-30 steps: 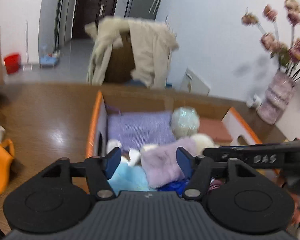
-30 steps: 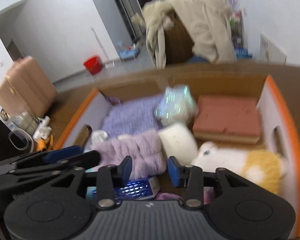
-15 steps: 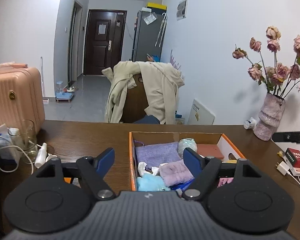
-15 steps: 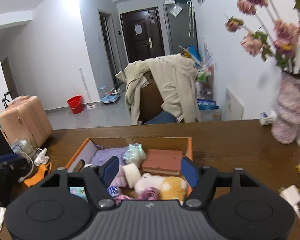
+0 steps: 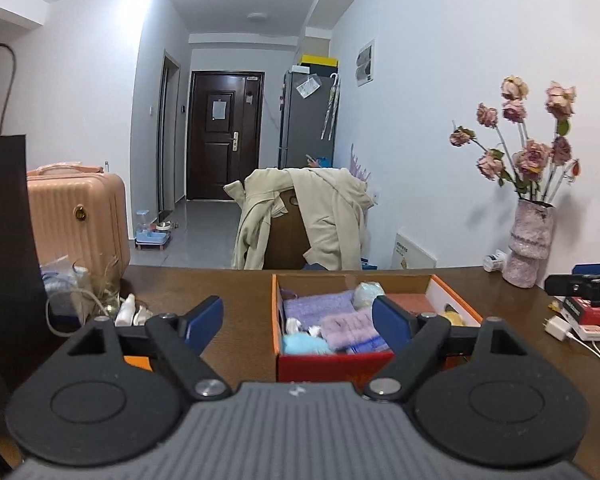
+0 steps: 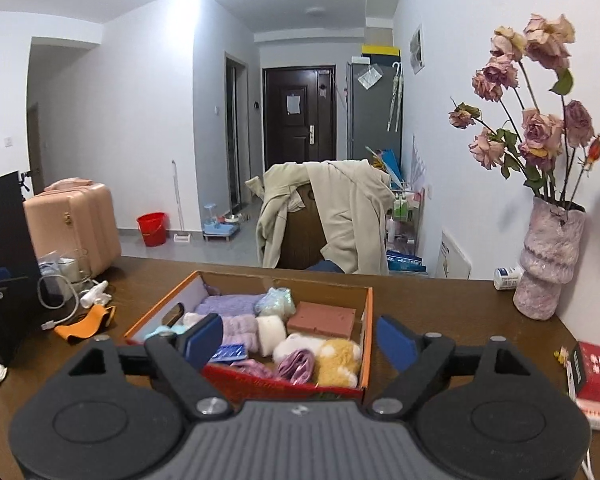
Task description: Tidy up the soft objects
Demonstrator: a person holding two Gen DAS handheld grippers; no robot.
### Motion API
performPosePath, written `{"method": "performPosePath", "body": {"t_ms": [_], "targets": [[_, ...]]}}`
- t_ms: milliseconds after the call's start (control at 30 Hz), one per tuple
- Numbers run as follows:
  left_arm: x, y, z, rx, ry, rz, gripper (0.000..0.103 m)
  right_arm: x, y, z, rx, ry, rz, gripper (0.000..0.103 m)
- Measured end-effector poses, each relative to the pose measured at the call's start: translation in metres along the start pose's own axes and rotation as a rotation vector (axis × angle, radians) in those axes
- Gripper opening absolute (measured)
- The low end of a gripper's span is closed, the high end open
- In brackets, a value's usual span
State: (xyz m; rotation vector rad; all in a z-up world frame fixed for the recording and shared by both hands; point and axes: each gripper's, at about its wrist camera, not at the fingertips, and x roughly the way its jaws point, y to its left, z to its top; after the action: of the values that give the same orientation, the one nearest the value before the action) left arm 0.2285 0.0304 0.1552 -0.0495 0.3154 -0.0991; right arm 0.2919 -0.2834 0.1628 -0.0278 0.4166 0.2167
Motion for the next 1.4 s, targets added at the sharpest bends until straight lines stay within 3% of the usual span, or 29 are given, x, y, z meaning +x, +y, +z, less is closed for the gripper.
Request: {"method": "performPosePath", "body": {"t_ms": [133, 200, 300, 567, 633, 767, 900, 1000, 1400], "targets": [[-0.036, -0.007, -0.022, 0.005, -0.044, 0.016, 0.092, -0.030, 0.014, -0.026, -0.008, -0.051, 0.000, 0.084], [-0.056, -0.011, -0.035, 0.007, -0.073, 0.025, 0.099, -0.048, 0.020, -0.041, -0.002, -0.076, 0.015, 0.089], [-0.081, -0.018, -0.056, 0.013, -0.094, 0.021, 0.102, -0.075, 0.031, -0.064, -0.001, -0.108, 0.025, 0.092], [-0.131, -0.033, -0.104, -0.020, -0.131, 0.067, 0.103, -0.128, 0.064, -0.123, 0.051, -0.153, 0.025, 0.095], [-0.140, -0.036, -0.114, 0.016, -0.133, 0.068, 0.103, -0.136, 0.072, -0.139, 0.055, -0.157, 0.028, 0.096], [-0.156, -0.037, -0.137, 0.026, -0.109, 0.077, 0.103, -0.151, 0.087, -0.165, 0.029, -0.153, -0.026, 0.098], [-0.163, -0.034, -0.143, 0.022, -0.096, 0.051, 0.103, -0.164, 0.090, -0.184, 0.087, -0.121, -0.022, 0.099], [-0.163, -0.035, -0.142, 0.014, -0.100, 0.056, 0.103, -0.164, 0.096, -0.192, 0.060, -0.088, -0.006, 0.101], [-0.160, -0.036, -0.142, 0.022, -0.091, 0.055, 0.103, -0.158, 0.093, -0.192, 0.088, -0.062, 0.001, 0.101]]}}
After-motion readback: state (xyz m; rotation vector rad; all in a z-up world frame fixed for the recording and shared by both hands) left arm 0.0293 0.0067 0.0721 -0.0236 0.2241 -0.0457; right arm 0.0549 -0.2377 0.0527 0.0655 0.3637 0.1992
